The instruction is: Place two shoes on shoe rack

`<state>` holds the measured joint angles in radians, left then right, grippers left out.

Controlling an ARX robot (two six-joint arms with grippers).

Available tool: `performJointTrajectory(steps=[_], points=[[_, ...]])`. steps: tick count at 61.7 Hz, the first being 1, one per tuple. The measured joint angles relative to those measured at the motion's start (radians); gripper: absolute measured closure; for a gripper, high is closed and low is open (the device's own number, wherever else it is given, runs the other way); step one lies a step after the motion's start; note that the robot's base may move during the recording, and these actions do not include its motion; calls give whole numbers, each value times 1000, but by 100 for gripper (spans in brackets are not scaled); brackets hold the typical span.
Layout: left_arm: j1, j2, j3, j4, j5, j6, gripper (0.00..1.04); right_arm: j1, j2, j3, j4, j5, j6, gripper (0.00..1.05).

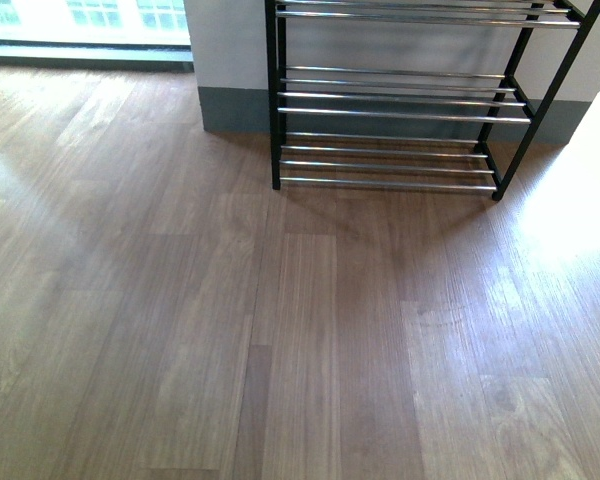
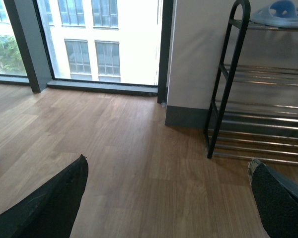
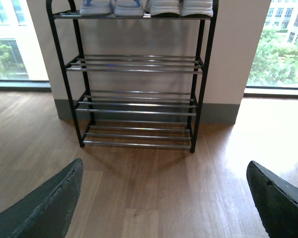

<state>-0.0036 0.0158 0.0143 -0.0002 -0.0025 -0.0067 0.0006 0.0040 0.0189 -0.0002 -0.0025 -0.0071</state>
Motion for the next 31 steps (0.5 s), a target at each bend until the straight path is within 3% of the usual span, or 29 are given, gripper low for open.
performJointTrajectory(steps=[31], points=[[0,0,0,0,2,0,9,0,0,0,0,2,0,9]])
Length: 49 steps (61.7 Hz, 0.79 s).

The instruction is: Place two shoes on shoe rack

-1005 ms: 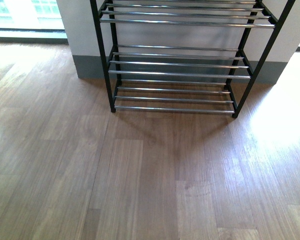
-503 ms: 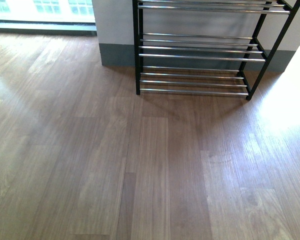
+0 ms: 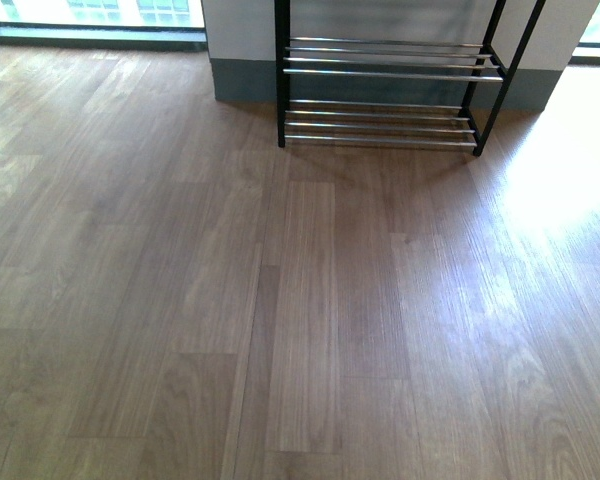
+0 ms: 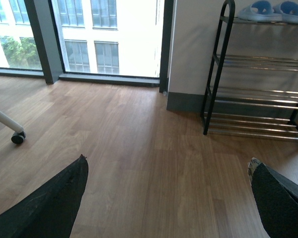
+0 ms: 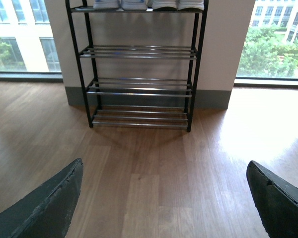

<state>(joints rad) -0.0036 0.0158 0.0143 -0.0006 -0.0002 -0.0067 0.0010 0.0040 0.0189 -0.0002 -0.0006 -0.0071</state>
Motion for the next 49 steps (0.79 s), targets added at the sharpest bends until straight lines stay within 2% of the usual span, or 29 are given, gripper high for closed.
performJointTrajectory(steps=[49], points=[[0,0,0,0,0,0,9,0,-1,0,0,0,0,9]])
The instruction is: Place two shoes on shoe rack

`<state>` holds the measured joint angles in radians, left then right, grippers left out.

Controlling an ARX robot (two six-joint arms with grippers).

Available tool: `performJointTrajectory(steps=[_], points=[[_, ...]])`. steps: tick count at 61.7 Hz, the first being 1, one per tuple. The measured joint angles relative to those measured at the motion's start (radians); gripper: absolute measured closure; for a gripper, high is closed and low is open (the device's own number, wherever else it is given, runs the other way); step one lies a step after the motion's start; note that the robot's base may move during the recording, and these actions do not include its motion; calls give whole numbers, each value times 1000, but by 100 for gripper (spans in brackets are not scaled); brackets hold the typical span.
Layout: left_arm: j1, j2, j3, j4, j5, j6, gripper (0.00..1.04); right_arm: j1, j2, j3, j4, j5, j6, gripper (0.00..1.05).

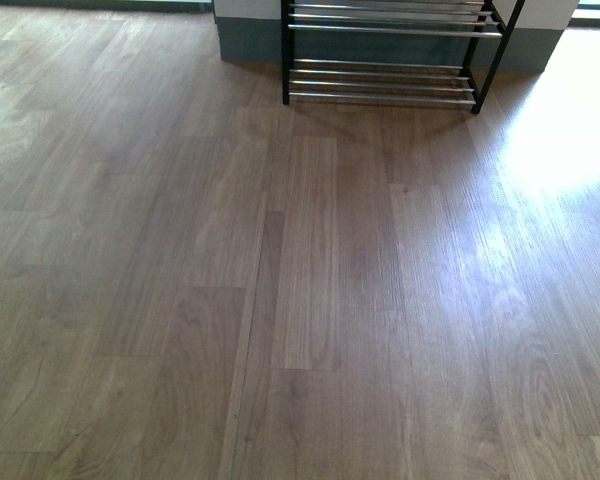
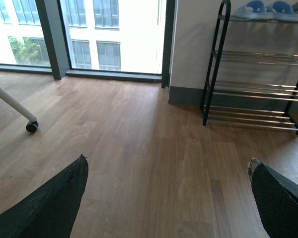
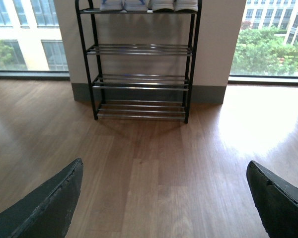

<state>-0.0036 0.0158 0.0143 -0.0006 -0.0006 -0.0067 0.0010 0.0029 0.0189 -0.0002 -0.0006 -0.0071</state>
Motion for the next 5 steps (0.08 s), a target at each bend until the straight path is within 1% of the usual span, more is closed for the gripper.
performJointTrajectory(steps=[5], points=[[0,0,0,0,0,0,9,0,0,0,0,0,0,9]])
